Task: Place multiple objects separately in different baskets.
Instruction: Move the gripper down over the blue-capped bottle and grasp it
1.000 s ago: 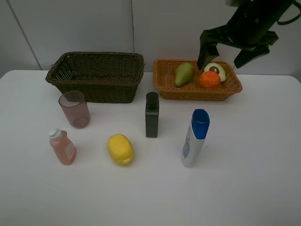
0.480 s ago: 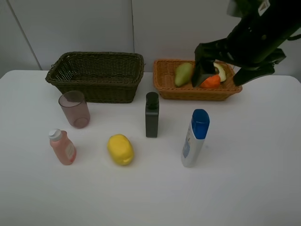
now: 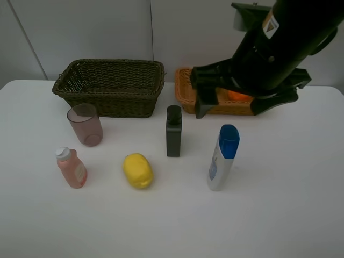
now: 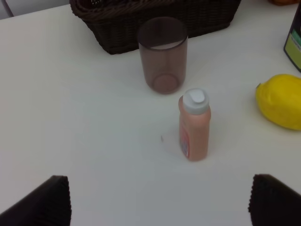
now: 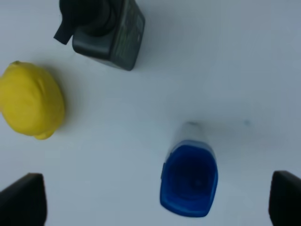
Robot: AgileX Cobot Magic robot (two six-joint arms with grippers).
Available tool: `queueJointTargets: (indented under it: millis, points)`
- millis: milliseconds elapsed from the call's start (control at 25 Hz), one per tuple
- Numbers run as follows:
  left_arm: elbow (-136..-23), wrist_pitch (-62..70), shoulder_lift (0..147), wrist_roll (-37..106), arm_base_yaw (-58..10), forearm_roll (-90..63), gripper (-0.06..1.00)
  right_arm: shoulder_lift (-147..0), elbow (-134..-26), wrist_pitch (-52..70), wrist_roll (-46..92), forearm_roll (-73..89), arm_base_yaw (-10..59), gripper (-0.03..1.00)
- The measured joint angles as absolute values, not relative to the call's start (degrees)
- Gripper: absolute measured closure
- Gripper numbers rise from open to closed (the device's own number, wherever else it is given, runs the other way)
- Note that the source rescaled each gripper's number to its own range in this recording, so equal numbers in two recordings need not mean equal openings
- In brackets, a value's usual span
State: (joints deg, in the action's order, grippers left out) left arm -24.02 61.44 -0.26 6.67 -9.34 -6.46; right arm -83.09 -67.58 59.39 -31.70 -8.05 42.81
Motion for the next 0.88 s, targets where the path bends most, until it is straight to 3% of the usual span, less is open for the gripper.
queueJointTargets:
  millis: [440, 880]
  points:
    - [-24.0, 61.4, -0.3, 6.7, -9.3, -6.5, -0.05, -90.2, -67.6, 59.8, -31.9, -5.8, 42.8, -0.03]
    - [-24.0, 61.4, -0.3, 6.7, -9.3, -6.5, -0.05, -93.3, -62.0, 52.5, -33.9, -4.0, 42.8, -0.03]
